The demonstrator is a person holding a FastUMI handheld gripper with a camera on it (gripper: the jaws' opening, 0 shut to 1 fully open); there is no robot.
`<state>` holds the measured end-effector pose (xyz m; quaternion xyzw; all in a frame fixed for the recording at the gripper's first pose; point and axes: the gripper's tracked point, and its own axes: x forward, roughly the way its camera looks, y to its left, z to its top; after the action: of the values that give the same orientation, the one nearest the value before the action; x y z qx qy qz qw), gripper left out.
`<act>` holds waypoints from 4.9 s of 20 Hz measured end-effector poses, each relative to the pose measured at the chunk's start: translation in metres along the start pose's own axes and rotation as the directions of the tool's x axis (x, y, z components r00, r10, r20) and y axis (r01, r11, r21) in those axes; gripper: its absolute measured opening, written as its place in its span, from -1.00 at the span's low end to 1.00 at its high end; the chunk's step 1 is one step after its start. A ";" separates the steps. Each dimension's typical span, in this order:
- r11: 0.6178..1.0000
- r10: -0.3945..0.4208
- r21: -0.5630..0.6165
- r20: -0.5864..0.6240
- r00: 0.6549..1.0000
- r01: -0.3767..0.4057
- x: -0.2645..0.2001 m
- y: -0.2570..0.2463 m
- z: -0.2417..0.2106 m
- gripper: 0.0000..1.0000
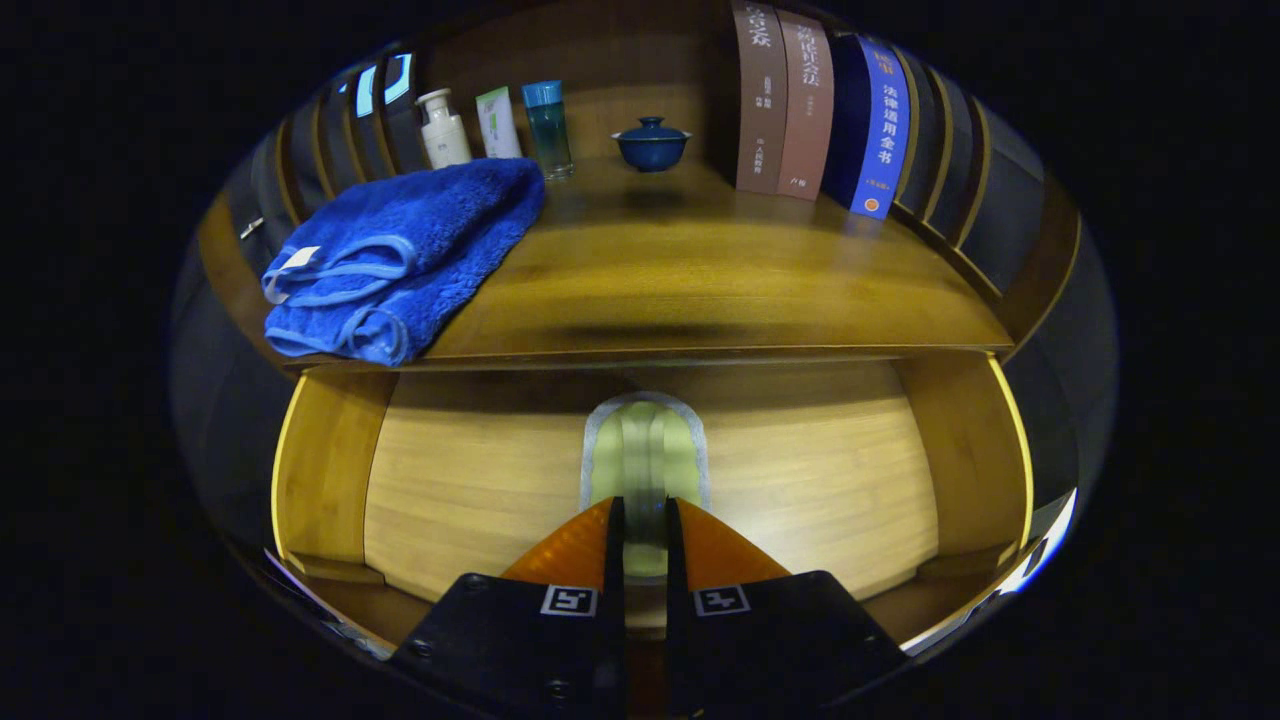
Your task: Pull open the drawer, take out the items inside it, and place them on the countertop above the cabinet.
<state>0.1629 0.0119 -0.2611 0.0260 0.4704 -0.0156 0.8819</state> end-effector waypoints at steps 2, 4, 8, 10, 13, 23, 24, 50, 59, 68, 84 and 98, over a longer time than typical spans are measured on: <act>1.000 0.010 0.006 0.004 1.000 -0.010 -0.015 -0.001 -0.007 -0.60; 1.000 0.015 0.003 0.022 1.000 -0.015 -0.029 0.000 -0.010 -0.60; 1.000 0.021 -0.006 0.059 0.998 -0.021 -0.057 0.003 -0.008 -0.60; 1.000 0.029 -0.008 0.080 0.996 -0.029 -0.072 0.006 -0.004 -0.60; 1.000 0.029 -0.010 0.121 0.992 -0.028 -0.090 0.007 0.016 -0.60; 1.000 0.030 -0.009 0.114 0.993 -0.029 -0.067 0.010 0.120 -0.60; 1.000 0.028 -0.011 0.106 0.994 -0.027 -0.059 0.011 0.128 -0.60; 1.000 -0.006 0.020 0.042 0.999 0.005 0.010 0.000 0.162 0.32; 0.999 -0.010 -0.030 0.106 0.994 0.014 -0.011 0.004 0.158 1.00; 0.998 0.019 -0.061 0.386 0.922 0.006 -0.092 0.015 0.136 1.00; 0.994 0.056 -0.101 0.770 0.635 0.034 -0.171 0.022 -0.033 1.00; 0.997 0.043 -0.076 0.777 0.628 0.027 -0.114 0.019 -0.102 0.99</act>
<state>0.0158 0.0372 -0.2228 -0.0167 0.0443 -0.0024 0.9989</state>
